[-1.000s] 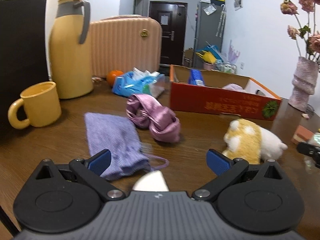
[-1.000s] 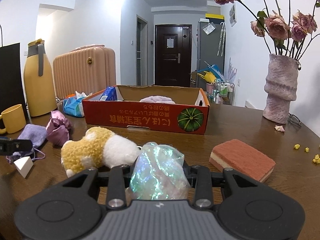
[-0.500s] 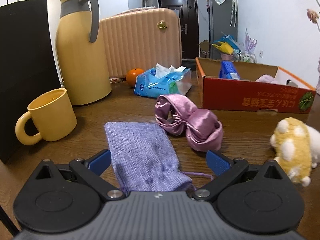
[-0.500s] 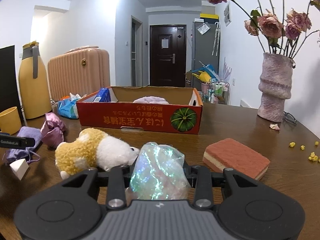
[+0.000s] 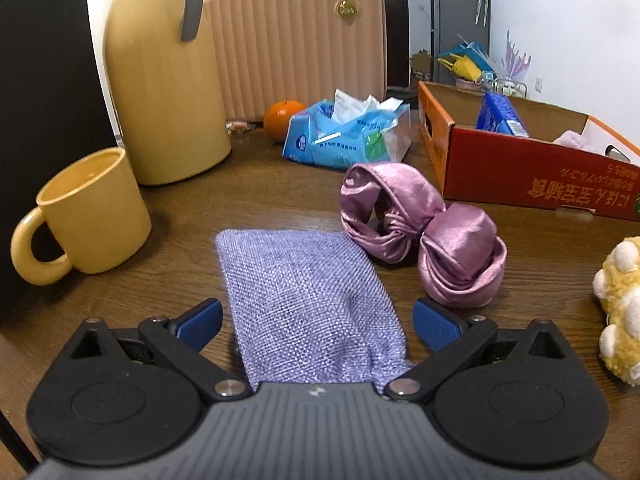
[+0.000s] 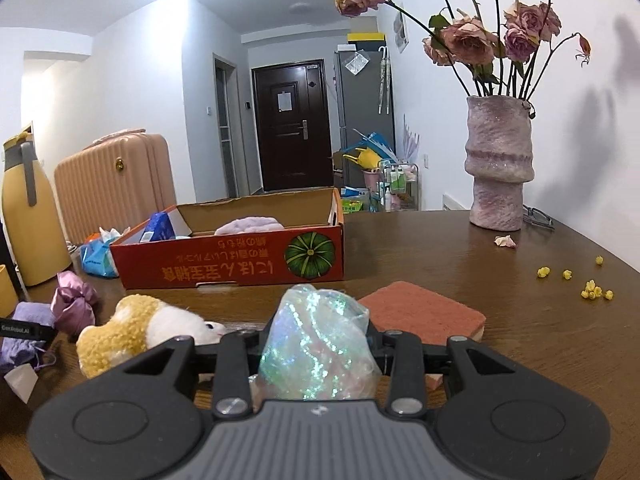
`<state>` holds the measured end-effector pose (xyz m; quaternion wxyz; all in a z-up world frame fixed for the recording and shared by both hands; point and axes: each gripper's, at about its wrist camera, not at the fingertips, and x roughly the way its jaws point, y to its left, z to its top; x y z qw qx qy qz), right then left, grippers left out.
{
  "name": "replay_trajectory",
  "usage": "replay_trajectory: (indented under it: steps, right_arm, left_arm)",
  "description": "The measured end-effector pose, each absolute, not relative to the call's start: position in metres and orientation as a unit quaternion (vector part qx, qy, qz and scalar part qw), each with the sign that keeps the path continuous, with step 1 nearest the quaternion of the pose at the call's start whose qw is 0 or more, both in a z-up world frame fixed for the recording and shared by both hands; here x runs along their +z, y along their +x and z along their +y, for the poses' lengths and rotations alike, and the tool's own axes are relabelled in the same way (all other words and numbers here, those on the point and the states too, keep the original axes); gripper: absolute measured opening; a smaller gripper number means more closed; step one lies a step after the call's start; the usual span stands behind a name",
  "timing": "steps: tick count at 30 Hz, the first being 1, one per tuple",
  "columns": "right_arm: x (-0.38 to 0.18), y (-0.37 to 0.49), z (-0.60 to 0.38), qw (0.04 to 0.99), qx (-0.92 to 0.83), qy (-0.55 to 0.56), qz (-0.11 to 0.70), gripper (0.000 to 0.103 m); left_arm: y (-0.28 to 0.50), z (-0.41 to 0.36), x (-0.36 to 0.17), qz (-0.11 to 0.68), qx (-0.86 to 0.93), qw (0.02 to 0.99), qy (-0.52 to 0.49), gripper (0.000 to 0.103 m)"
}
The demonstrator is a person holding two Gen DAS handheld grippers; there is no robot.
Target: Organize soft objects
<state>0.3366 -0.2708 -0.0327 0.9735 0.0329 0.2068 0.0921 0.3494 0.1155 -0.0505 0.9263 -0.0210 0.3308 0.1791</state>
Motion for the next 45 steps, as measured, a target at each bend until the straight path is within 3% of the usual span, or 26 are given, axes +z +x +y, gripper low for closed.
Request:
replay_trajectory:
  steps: [15, 17, 25, 28, 45]
  right_arm:
    - [-0.035, 0.337, -0.266, 0.973, 0.095, 0.025, 0.21, 0.036]
    - [-0.035, 0.337, -0.266, 0.973, 0.095, 0.026, 0.21, 0.036]
    - [-0.034, 0.336, -0.267, 0.973, 0.094, 0.027, 0.208, 0.037]
    - [-0.034, 0.336, -0.267, 0.973, 0.094, 0.026, 0.208, 0.037]
    - [-0.035, 0.335, -0.262, 0.975, 0.095, 0.014, 0.201, 0.037]
  left_arm:
    - [0.354, 0.13, -0.057, 0.352, 0.169, 0.919, -0.057, 0.102]
    - [0.354, 0.129, -0.056, 0.353, 0.17, 0.918, -0.056, 0.098]
    - [0.349, 0.128, -0.052, 0.338, 0.166, 0.925, -0.057, 0.055]
    - [0.347, 0.128, -0.05, 0.332, 0.162, 0.927, -0.06, 0.049]
    - [0.314, 0.118, -0.015, 0.223, 0.182, 0.956, -0.053, 0.046]
